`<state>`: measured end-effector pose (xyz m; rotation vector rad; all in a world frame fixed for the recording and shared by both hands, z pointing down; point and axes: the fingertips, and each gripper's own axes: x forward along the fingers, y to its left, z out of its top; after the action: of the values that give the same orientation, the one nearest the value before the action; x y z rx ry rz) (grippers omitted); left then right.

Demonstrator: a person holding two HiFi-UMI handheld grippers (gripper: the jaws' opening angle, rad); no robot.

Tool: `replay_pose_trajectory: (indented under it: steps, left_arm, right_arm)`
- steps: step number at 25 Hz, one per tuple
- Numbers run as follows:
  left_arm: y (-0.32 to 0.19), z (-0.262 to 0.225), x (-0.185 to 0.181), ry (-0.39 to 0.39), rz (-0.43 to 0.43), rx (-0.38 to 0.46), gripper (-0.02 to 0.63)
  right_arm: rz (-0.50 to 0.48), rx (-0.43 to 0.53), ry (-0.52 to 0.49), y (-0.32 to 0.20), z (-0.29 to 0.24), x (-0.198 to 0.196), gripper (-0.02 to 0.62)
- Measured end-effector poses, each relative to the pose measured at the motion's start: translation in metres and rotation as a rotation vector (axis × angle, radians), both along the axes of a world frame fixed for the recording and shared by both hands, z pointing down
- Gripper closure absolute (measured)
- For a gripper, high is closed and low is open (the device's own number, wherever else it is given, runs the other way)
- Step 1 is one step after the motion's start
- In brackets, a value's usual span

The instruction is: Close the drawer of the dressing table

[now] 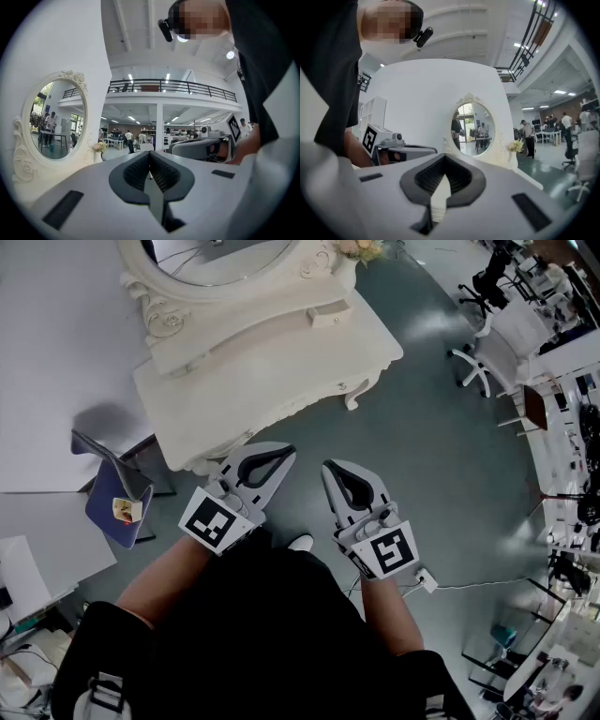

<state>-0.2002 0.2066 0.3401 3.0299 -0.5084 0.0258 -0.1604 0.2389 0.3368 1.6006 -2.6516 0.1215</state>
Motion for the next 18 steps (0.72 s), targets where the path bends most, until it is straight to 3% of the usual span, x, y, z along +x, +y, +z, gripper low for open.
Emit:
replay_pose_trajectory:
  steps: [7,18]
  left_arm:
    - [0.057,-0.003,0.013,-0.016,-0.021,0.019,0.611]
    - [0.121,-0.004,0.036,-0.038,-0.046,0.026,0.611]
  right_arm:
    - [-0.030,0.009,-0.025,0.055,-0.006,0.017,0.594]
    - [0.003,0.037,-0.085,0.117,-0.009,0.054,0.593]
